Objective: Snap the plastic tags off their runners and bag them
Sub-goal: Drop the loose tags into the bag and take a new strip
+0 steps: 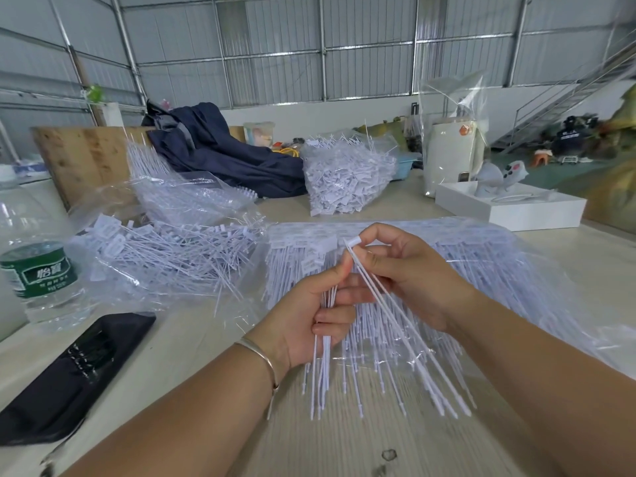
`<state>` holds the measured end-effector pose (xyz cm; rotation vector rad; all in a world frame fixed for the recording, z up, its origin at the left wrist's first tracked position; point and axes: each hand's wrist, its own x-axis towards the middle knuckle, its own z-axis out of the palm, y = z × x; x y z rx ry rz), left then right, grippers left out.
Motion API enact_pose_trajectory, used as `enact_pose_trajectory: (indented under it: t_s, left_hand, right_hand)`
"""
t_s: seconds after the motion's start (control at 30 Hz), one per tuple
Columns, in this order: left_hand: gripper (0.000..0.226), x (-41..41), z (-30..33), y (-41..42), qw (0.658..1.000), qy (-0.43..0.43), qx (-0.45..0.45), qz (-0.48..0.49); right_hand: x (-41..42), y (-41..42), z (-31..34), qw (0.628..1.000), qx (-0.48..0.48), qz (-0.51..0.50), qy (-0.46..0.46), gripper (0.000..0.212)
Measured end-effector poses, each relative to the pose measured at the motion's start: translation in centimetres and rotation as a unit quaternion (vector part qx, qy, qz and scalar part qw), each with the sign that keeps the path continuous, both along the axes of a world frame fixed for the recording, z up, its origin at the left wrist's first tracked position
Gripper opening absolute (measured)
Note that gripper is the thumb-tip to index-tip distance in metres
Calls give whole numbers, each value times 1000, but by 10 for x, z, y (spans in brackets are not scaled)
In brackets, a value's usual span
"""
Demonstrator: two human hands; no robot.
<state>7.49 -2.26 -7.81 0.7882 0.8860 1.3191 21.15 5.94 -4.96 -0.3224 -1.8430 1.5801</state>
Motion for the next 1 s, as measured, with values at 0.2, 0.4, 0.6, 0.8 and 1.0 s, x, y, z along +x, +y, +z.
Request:
enact_pose_trajectory:
  t_s: [0.2, 0.4, 0.6, 0.8, 1.0]
  left_hand:
    - [30, 1, 2, 1, 998, 3, 45, 31]
    - [21, 4, 4, 6, 943, 195, 33, 266]
    - [14, 18, -5, 9, 893, 341, 13, 295]
    - [4, 11, 1, 7, 925, 270, 36, 263]
    - [18, 4, 8, 1, 980, 135, 38, 143]
  right_hand:
    - [8, 8, 3, 999, 47, -22, -15, 21]
    - [14, 16, 3, 963, 181, -189, -69, 22]
    - [-2, -3, -6, 907, 340, -199, -147, 16]
    - [4, 6, -1, 925, 295, -219, -95, 11]
    - [11, 19, -5, 906, 313, -214, -192, 24]
